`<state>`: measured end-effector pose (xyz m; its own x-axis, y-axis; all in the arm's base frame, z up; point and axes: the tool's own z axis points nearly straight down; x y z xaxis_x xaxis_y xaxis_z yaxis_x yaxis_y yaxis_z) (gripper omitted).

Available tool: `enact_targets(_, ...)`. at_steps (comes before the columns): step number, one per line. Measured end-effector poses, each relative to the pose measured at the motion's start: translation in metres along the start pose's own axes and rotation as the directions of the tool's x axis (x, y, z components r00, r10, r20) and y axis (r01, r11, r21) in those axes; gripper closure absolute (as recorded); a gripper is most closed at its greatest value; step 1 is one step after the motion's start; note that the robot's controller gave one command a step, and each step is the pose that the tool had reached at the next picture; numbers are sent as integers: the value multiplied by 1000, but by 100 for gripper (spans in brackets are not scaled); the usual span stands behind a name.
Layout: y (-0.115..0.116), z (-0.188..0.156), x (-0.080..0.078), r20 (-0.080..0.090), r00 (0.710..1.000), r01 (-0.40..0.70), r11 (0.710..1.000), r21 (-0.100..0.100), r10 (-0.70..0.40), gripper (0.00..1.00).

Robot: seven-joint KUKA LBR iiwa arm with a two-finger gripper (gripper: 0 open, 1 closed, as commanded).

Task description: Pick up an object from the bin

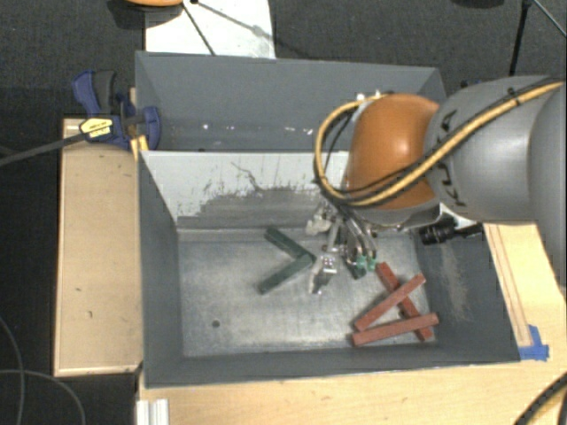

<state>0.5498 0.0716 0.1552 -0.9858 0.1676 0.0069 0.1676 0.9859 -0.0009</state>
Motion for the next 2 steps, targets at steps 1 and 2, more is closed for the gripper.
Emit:
enact_targets(1, -1, -5, -3, 9, 1000, -2, 1000, -2, 2, 0)
enact_targets(2, 22, 80, -4, 12, 978, 206, 979, 0, -206, 100)
